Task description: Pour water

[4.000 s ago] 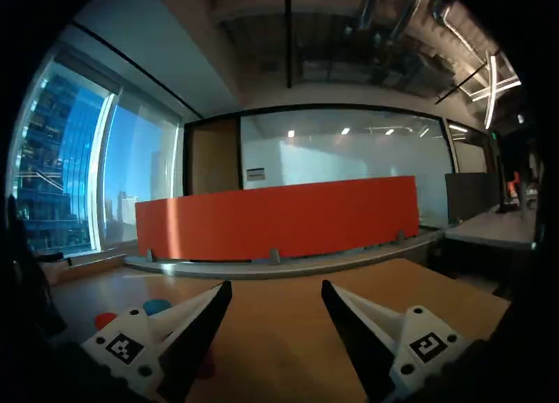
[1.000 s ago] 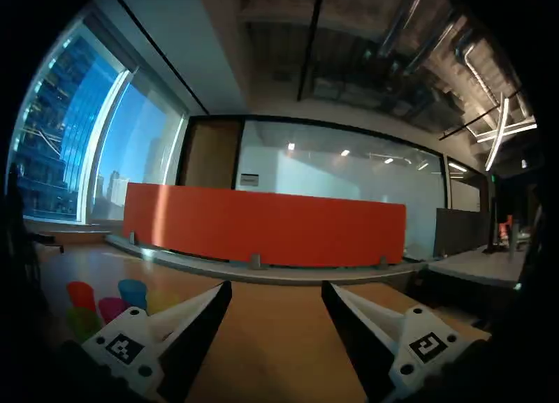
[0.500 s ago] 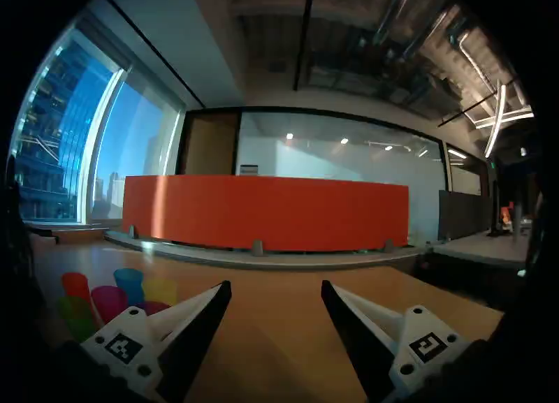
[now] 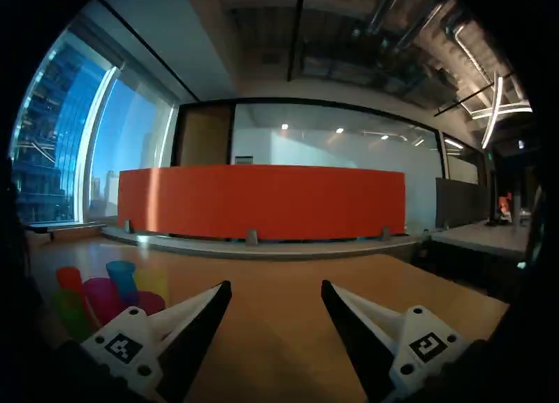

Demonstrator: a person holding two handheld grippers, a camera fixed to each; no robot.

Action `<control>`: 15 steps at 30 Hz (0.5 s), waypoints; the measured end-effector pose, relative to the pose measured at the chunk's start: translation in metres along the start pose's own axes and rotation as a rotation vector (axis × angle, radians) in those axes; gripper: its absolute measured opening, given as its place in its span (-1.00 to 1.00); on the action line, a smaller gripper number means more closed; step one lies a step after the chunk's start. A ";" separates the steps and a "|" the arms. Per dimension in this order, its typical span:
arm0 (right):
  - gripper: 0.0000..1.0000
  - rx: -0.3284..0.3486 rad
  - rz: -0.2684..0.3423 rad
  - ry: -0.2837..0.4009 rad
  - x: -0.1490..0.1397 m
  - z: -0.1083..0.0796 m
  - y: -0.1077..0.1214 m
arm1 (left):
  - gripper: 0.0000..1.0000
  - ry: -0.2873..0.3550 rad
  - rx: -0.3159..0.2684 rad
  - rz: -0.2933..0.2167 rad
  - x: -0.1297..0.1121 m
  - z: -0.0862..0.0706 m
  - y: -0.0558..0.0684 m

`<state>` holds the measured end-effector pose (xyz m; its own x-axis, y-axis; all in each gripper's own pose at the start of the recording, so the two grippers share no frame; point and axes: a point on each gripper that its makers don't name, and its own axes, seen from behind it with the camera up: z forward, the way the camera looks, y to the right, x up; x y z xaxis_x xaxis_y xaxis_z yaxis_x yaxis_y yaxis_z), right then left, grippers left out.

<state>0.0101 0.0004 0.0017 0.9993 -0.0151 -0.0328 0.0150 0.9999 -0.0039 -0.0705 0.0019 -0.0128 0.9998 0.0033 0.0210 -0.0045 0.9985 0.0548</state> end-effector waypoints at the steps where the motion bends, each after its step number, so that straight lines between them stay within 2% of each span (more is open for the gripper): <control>1: 1.00 0.000 0.001 0.000 -0.001 0.000 0.001 | 0.95 0.000 0.000 0.000 0.000 0.000 0.000; 15: 0.99 0.002 0.020 -0.018 -0.007 0.001 0.002 | 0.96 0.000 0.000 0.000 0.000 0.000 0.000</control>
<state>0.0031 0.0024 0.0027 0.9999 0.0044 -0.0145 -0.0045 1.0000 -0.0013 -0.0709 0.0020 -0.0128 0.9998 0.0033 0.0211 -0.0044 0.9985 0.0548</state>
